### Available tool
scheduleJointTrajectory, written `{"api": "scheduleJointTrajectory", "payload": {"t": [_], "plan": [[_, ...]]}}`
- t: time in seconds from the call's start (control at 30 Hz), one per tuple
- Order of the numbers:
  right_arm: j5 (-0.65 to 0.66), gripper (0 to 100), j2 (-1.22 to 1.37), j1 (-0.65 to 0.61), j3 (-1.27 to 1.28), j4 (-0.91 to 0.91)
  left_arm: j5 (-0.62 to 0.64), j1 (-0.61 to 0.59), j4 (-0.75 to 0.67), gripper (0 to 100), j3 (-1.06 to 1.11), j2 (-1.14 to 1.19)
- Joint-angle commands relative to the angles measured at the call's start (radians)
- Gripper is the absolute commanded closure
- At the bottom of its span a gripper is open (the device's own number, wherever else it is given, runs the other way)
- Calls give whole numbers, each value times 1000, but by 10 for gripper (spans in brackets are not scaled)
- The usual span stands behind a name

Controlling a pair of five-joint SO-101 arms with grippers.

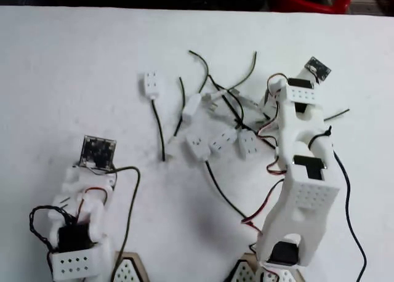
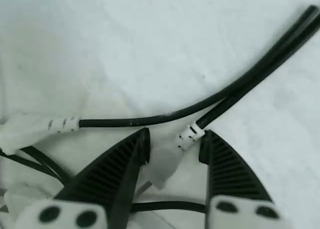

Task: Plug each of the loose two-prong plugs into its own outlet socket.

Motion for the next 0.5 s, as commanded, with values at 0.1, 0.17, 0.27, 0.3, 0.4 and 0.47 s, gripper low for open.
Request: {"api": "scheduleJointTrajectory", "payload": {"t": [0.1,0.17,0.27,0.3,0.4,0.47], "plan": [[0,880,31,-30,-52,58,-8,-7,-2,876,-18,-12],[2,953,35,-36,-52,58,-8,-7,0,876,-18,-12],[18,967,21,-38,-55,114,-8,-7,0,876,-18,-12],[46,977,8,-36,-64,140,-8,-7,0,876,-18,-12],[141,980,-41,-22,-97,222,-8,-7,0,876,-18,-12],[190,980,-84,-5,-107,266,-8,-7,0,876,-18,-12]]}}
